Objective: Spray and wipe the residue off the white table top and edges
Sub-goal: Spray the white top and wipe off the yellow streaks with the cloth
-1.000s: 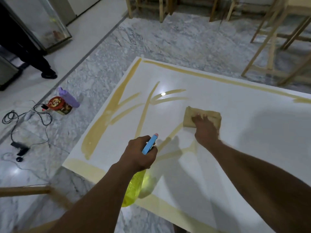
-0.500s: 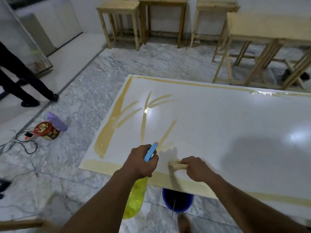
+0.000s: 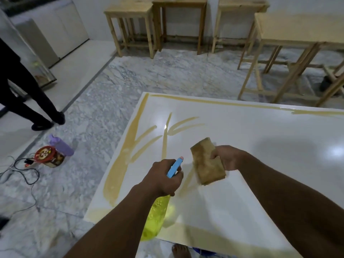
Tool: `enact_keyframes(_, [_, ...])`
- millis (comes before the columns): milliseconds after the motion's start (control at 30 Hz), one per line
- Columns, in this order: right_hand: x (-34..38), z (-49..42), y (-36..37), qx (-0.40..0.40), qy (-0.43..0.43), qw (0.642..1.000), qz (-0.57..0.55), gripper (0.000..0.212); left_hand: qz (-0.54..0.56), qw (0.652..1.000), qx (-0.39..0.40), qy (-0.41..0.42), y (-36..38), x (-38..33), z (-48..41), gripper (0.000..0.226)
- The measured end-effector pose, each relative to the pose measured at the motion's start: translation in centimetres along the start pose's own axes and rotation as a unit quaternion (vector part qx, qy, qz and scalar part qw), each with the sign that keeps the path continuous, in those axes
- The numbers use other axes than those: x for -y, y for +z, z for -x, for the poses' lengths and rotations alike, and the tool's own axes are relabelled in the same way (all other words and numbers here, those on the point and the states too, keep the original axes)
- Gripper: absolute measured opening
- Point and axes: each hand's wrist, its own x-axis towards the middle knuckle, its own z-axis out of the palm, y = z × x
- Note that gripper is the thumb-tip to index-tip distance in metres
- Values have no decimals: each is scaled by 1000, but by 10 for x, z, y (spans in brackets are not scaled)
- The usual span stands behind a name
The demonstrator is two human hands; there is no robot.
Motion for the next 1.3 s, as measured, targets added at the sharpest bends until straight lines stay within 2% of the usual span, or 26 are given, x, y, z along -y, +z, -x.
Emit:
enact_keyframes(100, [70,-43,-15,-53,-38,995,78,26,-13,1000,6,-11,-14,0,-36,12])
enact_keyframes(167, [119,-69,-27,-94,-72,976,184,26,-29,1000,0,0,-22,0,-59,15])
enact_keyframes(233, [162,-94,-35,-148,-117,937,295,28,-32,999,-11,0,-29,-2,-79,19])
enact_keyframes(367, [199,-139,-27,-215,-196,823,488,24,-8,1000,-16,-14,-39,3,-104,18])
enact_keyframes(433, [187,-164,-18,-213,-213,798,522,23,7,1000,-16,-23,-42,10,-110,17])
enact_keyframes(500, [158,-186,-6,-194,-213,790,541,37,9,999,-15,-29,-43,19,-114,18])
enact_keyframes(567, [121,-199,11,-210,-227,778,547,45,5,999,-15,-34,-42,29,-114,19])
enact_keyframes(767, [18,-149,55,-257,-283,734,562,48,2,999,-19,-41,-41,50,-89,16])
enact_keyframes(833, [-12,-121,69,-254,-272,730,573,50,12,999,-16,-36,-41,47,-74,12])
enact_keyframes(933, [-63,-73,102,-212,-209,732,612,59,16,1000,-17,-18,-44,42,-44,9])
enact_keyframes(1067, [-129,1,156,-190,-193,727,631,70,14,1000,-4,3,-44,50,13,10])
enact_keyframes(1133, [-148,14,168,-177,-199,747,609,66,20,1000,-3,2,-42,58,32,10])
enact_keyframes(1233, [-154,41,173,-188,-241,776,552,48,18,1000,2,1,-44,67,59,11])
enact_keyframes(1267, [-146,49,170,-175,-238,806,514,43,20,1000,5,1,-46,68,64,11])
enact_keyframes(1300, [-136,56,163,-153,-237,851,444,36,21,1000,7,-1,-47,69,66,11])
